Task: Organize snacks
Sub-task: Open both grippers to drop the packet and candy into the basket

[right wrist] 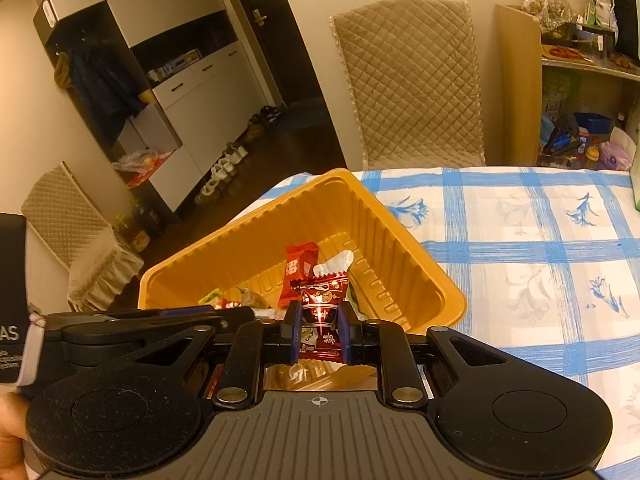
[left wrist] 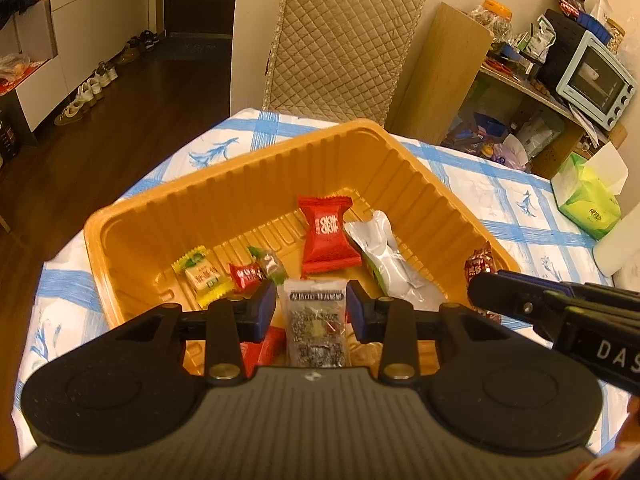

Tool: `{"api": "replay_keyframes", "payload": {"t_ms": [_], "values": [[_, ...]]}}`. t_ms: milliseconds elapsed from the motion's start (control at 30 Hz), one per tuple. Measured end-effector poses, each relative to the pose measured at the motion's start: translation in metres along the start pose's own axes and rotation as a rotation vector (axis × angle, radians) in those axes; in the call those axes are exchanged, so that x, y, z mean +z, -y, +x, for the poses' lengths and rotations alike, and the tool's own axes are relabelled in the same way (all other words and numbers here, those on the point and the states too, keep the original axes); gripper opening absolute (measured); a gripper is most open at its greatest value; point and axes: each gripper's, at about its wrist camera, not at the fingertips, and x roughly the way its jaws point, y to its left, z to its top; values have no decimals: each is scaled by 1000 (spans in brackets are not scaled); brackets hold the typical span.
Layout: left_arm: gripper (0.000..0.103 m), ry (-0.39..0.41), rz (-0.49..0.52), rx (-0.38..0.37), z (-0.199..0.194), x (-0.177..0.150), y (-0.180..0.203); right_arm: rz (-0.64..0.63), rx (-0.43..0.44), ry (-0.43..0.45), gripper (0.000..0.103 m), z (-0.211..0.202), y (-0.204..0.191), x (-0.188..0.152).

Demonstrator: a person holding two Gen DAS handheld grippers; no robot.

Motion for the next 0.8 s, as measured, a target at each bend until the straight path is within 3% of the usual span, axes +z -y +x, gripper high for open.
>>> {"api": "replay_keyframes", "payload": {"t_ms": [500,800], "values": [[45,2,29,-2,-8,4,-18,-102,-82,-12,20,35,12,18],[49,-3,43,-31,-17,-5,-18,-127,-85,8,20,50,11,21]]}}
